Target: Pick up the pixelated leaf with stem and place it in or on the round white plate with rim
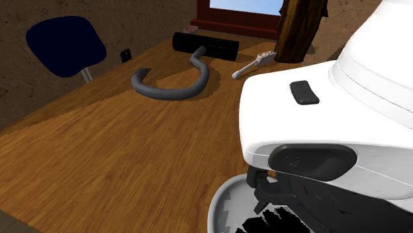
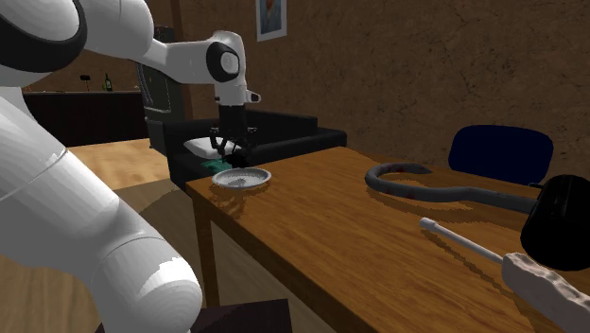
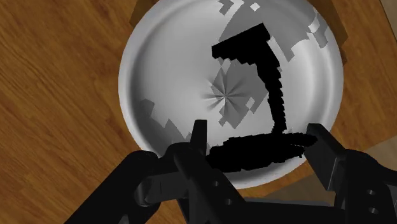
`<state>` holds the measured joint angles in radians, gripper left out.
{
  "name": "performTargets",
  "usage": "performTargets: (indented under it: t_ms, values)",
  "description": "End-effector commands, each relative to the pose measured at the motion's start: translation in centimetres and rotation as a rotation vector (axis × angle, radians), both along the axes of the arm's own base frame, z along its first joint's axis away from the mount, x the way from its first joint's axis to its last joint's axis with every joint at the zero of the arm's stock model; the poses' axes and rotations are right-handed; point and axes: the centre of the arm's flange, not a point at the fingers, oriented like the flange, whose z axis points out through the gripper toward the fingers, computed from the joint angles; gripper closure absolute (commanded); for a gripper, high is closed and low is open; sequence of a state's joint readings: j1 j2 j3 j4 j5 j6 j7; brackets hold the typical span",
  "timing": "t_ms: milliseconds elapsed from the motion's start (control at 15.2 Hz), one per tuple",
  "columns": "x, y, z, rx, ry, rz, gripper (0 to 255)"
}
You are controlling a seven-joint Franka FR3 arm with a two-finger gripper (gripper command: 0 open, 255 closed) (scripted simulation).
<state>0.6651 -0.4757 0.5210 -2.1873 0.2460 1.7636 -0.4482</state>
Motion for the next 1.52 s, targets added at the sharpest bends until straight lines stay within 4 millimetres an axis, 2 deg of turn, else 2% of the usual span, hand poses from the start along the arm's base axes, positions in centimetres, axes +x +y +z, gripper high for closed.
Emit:
performTargets:
  t_ms: [0,462,924,990,1320,1452]
  values:
    - [-0.1,0.1,-1.0,0.000,0.000,0.000,255]
    - [-0.1,0.1,-4.6,0.000,0.000,0.000,255]
    - [-0.1,0.1,-4.6,0.000,0.000,0.000,255]
    - [-0.1,0.1,-4.6,0.000,0.000,0.000,0]
    - [-0.1,0.1,-4.6,0.000,0.000,0.000,0]
    - [0.0,0.0,-2.0,0.000,0.000,0.000,0]
